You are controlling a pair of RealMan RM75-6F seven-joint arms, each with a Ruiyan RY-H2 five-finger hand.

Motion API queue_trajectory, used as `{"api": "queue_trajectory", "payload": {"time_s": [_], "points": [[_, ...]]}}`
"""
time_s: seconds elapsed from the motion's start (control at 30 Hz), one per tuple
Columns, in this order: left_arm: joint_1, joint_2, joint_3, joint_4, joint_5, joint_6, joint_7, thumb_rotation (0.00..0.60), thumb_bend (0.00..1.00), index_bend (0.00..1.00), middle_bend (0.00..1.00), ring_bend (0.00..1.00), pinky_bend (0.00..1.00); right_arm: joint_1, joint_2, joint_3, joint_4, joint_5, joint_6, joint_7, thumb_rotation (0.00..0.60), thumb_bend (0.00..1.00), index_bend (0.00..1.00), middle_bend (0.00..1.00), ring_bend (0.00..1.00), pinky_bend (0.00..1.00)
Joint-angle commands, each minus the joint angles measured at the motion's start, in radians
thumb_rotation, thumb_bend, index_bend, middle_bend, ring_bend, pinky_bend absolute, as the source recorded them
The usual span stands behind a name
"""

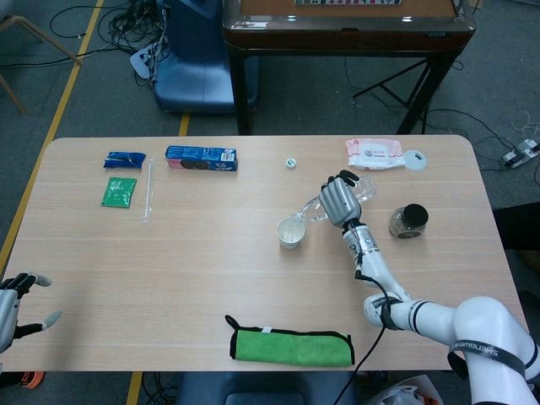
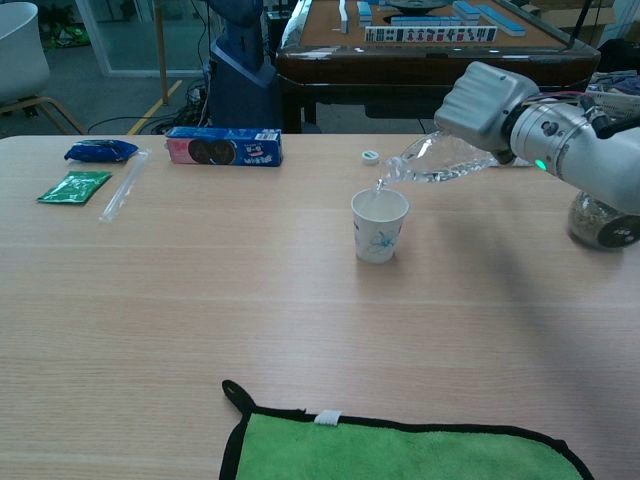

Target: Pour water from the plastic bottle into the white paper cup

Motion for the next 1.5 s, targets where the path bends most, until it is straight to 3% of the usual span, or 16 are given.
{"api": "queue_trajectory", "payload": {"time_s": [0.03,0.23,0.4,0.73,1.0,1.23,1.5], "points": [[0.000,-0.001,0.000,0.000,0.000,0.000,0.001,0.600,0.06,0.43,0.39,0.43,0.70,-0.020,-0.003,0.022,-0.002,0.012,-0.007,0.067,0.600,0.32,0.60,0.62,0.51,0.50],[-0.001,-0.001,0.000,0.002,-0.001,-0.002,0.002,0.600,0.06,0.43,0.39,0.43,0.70,-0.067,-0.014,0.077,0.001,0.020,-0.035,0.285,0.600,0.32,0.60,0.62,0.51,0.50],[-0.002,-0.003,0.001,0.003,-0.003,-0.005,0.005,0.600,0.06,0.43,0.39,0.43,0.70,-0.105,-0.017,0.090,0.016,-0.048,-0.049,0.487,0.600,0.32,0.60,0.62,0.51,0.51],[-0.003,-0.006,0.003,0.005,-0.001,-0.008,0.014,0.600,0.06,0.43,0.39,0.43,0.70,-0.209,-0.053,0.111,0.063,-0.228,-0.022,1.017,0.600,0.32,0.60,0.60,0.50,0.51],[-0.004,-0.011,0.004,0.011,0.008,-0.004,0.009,0.600,0.06,0.43,0.39,0.43,0.70,-0.293,-0.074,0.128,0.078,-0.299,-0.019,1.412,0.600,0.32,0.60,0.58,0.49,0.51],[-0.006,-0.014,0.005,0.015,0.005,-0.010,0.013,0.600,0.06,0.42,0.39,0.43,0.70,-0.346,-0.075,0.116,0.093,-0.358,-0.023,1.639,0.600,0.32,0.60,0.56,0.47,0.51],[-0.007,-0.014,0.007,0.011,-0.001,-0.018,0.021,0.600,0.06,0.42,0.39,0.43,0.70,-0.371,-0.091,0.096,0.144,-0.413,-0.037,1.777,0.600,0.32,0.60,0.54,0.45,0.51]]}}
